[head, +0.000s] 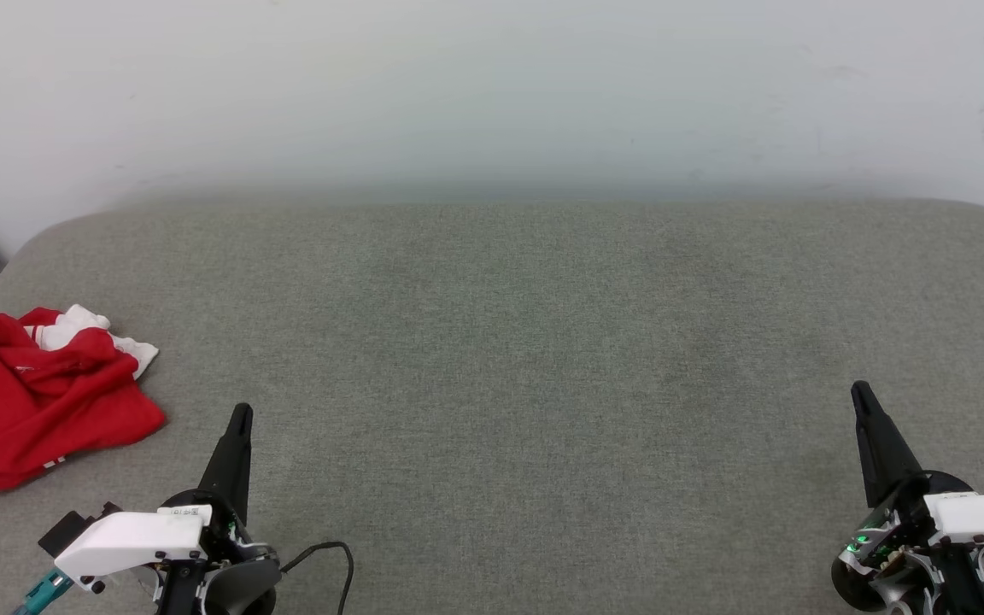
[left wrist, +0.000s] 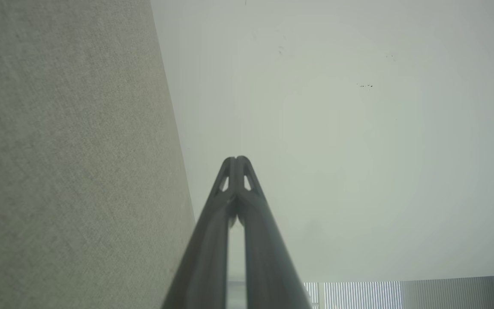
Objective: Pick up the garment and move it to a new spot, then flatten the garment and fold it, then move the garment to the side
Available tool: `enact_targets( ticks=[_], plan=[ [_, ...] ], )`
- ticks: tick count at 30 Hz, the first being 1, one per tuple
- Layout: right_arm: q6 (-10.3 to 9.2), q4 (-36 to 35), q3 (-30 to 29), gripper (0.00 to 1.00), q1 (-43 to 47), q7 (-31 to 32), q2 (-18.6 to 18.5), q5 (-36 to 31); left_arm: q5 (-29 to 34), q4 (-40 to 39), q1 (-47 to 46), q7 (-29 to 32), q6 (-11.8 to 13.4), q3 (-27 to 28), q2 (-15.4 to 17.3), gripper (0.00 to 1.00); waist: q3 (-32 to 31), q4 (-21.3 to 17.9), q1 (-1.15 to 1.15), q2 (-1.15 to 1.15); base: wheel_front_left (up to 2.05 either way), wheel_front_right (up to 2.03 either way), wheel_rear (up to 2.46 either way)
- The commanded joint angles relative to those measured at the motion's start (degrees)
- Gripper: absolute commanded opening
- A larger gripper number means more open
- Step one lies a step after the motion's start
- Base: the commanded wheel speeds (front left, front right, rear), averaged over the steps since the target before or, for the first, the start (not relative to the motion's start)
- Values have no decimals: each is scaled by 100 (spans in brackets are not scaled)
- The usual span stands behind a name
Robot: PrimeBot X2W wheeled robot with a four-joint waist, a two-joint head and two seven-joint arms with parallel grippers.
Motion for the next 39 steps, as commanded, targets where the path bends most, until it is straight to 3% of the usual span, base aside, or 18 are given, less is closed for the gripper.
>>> enact_targets(
  ticks=[1,39],
  plan=[
    [-2,5,5,0,-67,-2,18,22,5,-5,-46,6,-17,8,-12,0,0,0,0,0,0,0,0],
    [-2,5,5,0,-67,-2,18,22,5,-5,-45,6,-17,7,-12,0,0,0,0,0,0,0,0]
  ],
)
